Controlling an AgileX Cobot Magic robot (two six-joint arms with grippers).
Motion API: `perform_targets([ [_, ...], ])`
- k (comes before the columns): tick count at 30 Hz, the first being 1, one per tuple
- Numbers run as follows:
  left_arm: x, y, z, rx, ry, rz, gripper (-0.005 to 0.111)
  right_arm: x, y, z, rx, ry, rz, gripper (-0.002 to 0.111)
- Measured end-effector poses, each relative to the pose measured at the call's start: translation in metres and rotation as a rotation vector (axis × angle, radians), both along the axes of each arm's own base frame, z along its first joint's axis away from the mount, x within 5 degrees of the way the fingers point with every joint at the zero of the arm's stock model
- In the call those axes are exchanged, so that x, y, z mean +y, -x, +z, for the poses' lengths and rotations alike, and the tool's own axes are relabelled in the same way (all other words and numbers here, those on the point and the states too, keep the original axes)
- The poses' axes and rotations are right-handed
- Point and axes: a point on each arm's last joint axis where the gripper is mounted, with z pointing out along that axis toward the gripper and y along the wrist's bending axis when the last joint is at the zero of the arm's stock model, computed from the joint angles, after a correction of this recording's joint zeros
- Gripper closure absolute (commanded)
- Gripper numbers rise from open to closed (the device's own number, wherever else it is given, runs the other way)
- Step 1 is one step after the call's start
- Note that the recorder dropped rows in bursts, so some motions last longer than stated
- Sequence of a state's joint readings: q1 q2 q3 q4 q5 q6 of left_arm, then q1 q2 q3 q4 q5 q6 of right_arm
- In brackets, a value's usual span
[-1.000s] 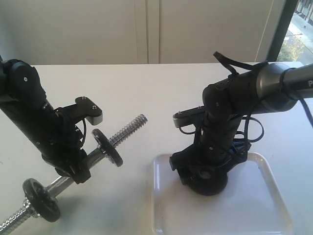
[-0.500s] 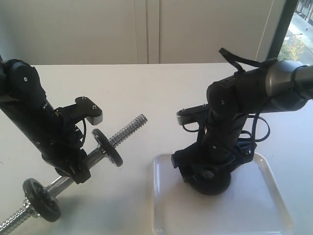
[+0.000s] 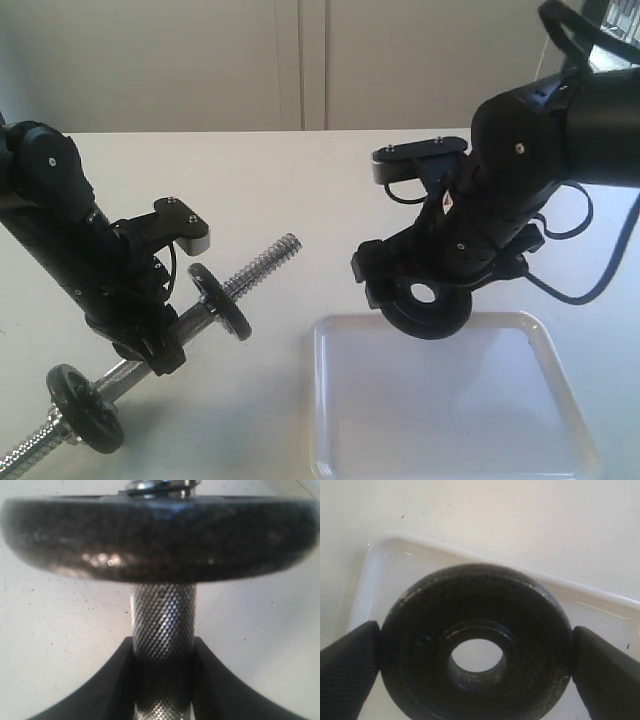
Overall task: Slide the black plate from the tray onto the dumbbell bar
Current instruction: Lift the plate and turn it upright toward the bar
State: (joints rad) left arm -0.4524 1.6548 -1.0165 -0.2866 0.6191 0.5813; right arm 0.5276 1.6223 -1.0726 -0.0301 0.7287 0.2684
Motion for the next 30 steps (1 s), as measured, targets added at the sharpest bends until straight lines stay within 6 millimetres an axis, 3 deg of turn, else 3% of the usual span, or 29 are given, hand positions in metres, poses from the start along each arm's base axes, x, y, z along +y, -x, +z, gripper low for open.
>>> perform_targets([
  [9, 0.0, 0.0, 0.0, 0.0, 0.0, 0.0, 0.107, -0.002, 0.003, 0.01, -0.029, -0.017, 0.0, 0.108],
  [17, 0.0, 0.0, 0.0, 0.0, 0.0, 0.0, 0.107, -0.017, -0.008, 0.015, -0.033, -0.044, -0.023, 0.108],
  [25, 0.0, 0.0, 0.0, 0.002, 0.0, -0.001, 0.107, -0.034, -0.02, 0.02, 0.024, -0.23, -0.014, 0.108],
  [30, 0.0, 0.0, 0.0, 0.002, 0.0, -0.001, 0.107, -0.051, -0.031, 0.012, 0.074, -0.305, -0.018, 0.108],
])
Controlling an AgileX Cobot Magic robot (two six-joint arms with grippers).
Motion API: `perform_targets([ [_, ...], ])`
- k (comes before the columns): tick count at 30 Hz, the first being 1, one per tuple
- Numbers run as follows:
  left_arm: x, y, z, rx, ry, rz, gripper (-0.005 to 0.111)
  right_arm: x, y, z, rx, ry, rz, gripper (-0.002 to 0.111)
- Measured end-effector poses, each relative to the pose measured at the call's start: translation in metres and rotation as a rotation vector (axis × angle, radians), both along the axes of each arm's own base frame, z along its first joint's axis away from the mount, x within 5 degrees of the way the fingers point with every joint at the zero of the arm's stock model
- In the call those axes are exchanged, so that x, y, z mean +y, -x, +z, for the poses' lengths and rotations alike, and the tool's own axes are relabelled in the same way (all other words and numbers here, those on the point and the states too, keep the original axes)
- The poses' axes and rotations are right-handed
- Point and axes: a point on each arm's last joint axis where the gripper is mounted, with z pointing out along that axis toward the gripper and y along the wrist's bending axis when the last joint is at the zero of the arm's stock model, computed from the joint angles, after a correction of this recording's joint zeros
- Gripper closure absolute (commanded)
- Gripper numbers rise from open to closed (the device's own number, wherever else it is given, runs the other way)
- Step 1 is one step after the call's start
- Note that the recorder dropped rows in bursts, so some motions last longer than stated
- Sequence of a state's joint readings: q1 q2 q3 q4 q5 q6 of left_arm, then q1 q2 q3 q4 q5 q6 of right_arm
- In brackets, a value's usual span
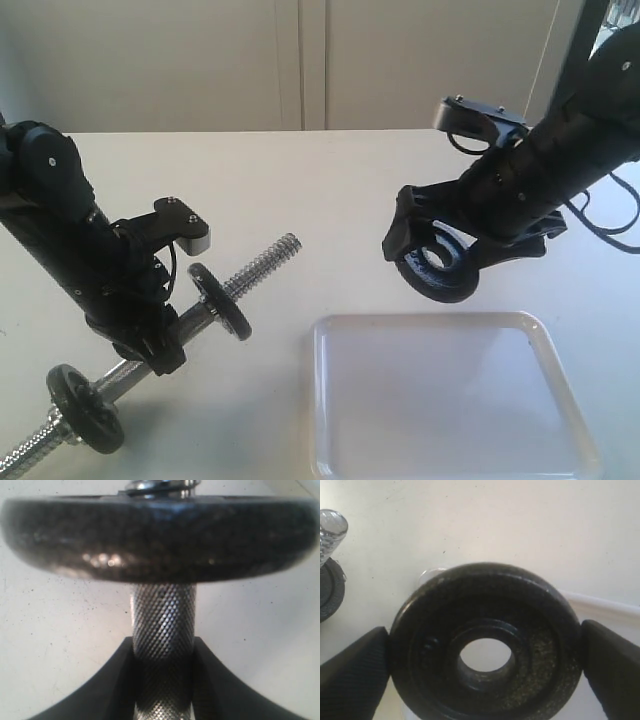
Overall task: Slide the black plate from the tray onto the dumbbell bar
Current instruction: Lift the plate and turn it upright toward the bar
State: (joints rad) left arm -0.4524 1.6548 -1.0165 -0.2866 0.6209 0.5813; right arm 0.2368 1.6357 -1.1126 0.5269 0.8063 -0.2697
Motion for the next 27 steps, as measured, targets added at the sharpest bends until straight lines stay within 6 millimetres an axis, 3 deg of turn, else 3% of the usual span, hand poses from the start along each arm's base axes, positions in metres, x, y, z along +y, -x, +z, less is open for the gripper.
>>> perform_targets([
  [13, 0.0, 0.0, 0.0, 0.002, 0.004, 0.003, 0.107, -0.023, -0.032, -0.031, 0.117, -0.321, 0.068, 0.108],
  [19, 0.0, 0.0, 0.0, 0.003, 0.006, 0.004, 0.107, -0.021, -0.055, -0.046, 0.178, -0.529, 0.119, 0.108],
  [27, 0.0, 0.0, 0.0, 0.007, 0.005, 0.003, 0.107, -0.015, -0.079, -0.08, 0.235, -0.706, -0.014, 0.108],
])
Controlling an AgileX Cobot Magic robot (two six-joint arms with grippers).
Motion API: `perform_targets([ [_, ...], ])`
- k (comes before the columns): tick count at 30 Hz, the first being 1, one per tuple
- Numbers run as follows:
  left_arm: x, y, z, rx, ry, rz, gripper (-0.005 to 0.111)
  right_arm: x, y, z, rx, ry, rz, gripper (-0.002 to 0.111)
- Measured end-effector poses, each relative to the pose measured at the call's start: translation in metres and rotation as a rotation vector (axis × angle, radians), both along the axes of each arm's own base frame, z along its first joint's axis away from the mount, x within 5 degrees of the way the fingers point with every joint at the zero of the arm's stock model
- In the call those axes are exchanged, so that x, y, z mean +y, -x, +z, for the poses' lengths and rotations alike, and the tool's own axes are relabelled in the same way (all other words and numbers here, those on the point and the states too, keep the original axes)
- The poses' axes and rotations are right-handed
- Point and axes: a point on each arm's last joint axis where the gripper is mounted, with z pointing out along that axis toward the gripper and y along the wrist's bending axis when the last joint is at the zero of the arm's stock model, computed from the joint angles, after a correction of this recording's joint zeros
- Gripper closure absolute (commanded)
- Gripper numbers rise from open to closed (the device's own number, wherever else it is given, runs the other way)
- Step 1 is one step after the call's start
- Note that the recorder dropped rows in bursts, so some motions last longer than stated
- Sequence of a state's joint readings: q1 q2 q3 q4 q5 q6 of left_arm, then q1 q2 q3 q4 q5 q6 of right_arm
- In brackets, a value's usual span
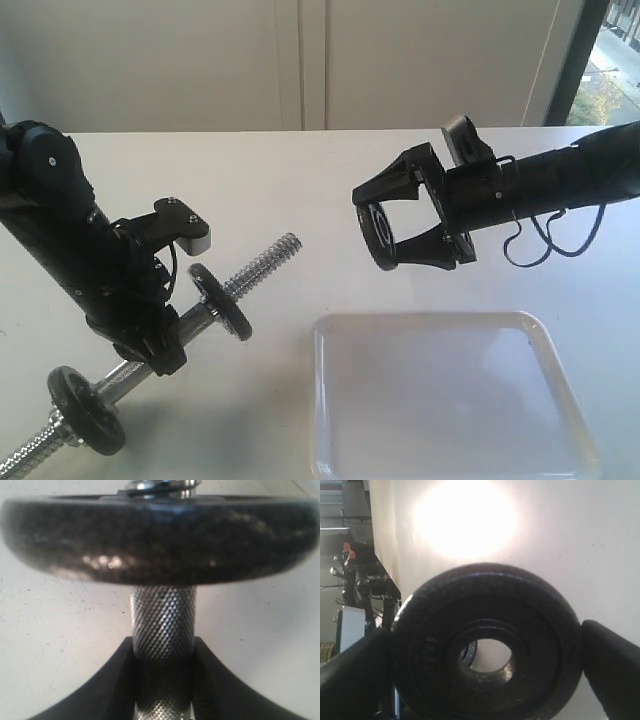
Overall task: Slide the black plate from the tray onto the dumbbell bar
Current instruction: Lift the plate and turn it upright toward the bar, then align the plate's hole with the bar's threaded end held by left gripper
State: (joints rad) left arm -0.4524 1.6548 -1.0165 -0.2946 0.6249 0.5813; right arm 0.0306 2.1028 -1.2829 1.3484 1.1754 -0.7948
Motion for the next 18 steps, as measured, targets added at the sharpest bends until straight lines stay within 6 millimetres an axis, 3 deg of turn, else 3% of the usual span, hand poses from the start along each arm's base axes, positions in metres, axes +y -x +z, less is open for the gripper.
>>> perform_targets([
  [4, 0.0, 0.001, 0.0, 0.006, 0.0, -0.001, 0.107, 0.005, -0.004, 0.001, 0.009, -0.053, -0.043, 0.108],
  [12, 0.0, 0.001, 0.0, 0.01, 0.002, -0.004, 0.107, 0.053, 0.006, 0.001, 0.003, -0.047, 0.018, 0.108],
  [18, -0.001, 0.001, 0.0, 0.012, 0.011, -0.01, 0.107, 0.06, 0.004, -0.002, -0.013, -0.005, -0.019, 0.108],
])
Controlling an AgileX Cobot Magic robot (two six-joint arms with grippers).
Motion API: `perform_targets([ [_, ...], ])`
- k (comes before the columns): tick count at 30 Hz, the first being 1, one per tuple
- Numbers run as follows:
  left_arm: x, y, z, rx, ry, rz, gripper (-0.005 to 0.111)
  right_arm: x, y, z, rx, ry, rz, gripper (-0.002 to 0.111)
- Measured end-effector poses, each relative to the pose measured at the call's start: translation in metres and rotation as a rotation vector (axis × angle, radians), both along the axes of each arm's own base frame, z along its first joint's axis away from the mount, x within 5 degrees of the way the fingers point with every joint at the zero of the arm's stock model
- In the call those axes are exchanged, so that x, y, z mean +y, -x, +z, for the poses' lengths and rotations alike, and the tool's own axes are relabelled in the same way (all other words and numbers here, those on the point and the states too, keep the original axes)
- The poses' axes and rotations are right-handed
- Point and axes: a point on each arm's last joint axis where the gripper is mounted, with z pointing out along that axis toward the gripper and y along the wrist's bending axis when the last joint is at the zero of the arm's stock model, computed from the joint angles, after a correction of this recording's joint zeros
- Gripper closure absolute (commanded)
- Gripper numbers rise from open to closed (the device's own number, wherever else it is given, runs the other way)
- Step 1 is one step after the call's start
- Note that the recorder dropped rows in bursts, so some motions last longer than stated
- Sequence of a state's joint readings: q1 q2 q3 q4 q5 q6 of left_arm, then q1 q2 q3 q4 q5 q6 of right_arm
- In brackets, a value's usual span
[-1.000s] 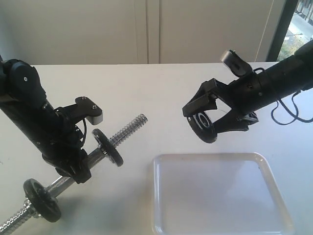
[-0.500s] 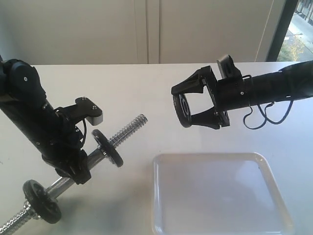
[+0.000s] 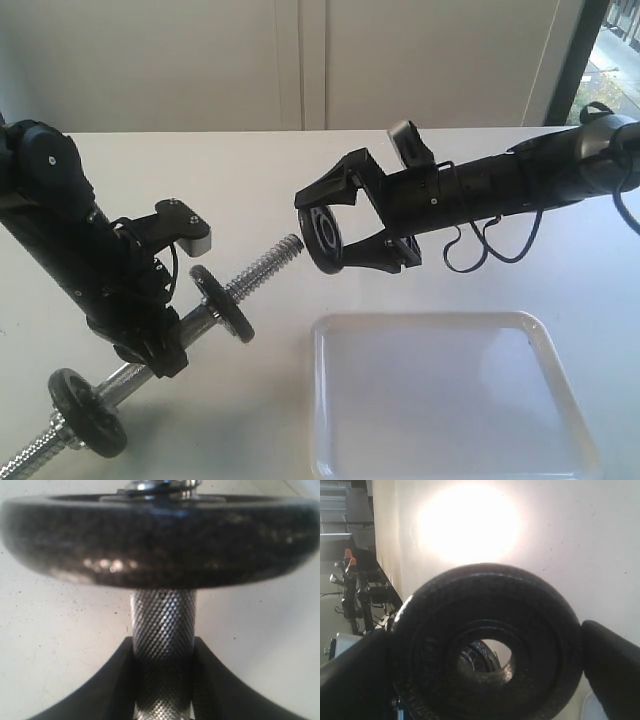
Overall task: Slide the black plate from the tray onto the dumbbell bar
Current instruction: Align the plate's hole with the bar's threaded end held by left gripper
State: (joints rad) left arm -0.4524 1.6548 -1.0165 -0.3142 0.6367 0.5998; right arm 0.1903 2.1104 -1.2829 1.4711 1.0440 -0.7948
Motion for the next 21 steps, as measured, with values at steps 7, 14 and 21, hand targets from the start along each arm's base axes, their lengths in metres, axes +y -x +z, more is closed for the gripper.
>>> perform_targets([
  [7, 0.0, 0.0, 0.0, 0.0, 0.0, -0.006, 0.107, 0.009, -0.002, 0.0, -0.004, -0.001, -0.04, 0.108],
  [14, 0.0, 0.001, 0.0, 0.003, -0.002, -0.008, 0.107, 0.02, 0.002, 0.001, -0.004, -0.008, -0.025, 0.108],
  [21, 0.0, 0.001, 0.0, 0.004, 0.0, -0.007, 0.107, 0.024, 0.004, 0.001, -0.004, -0.008, -0.017, 0.108],
])
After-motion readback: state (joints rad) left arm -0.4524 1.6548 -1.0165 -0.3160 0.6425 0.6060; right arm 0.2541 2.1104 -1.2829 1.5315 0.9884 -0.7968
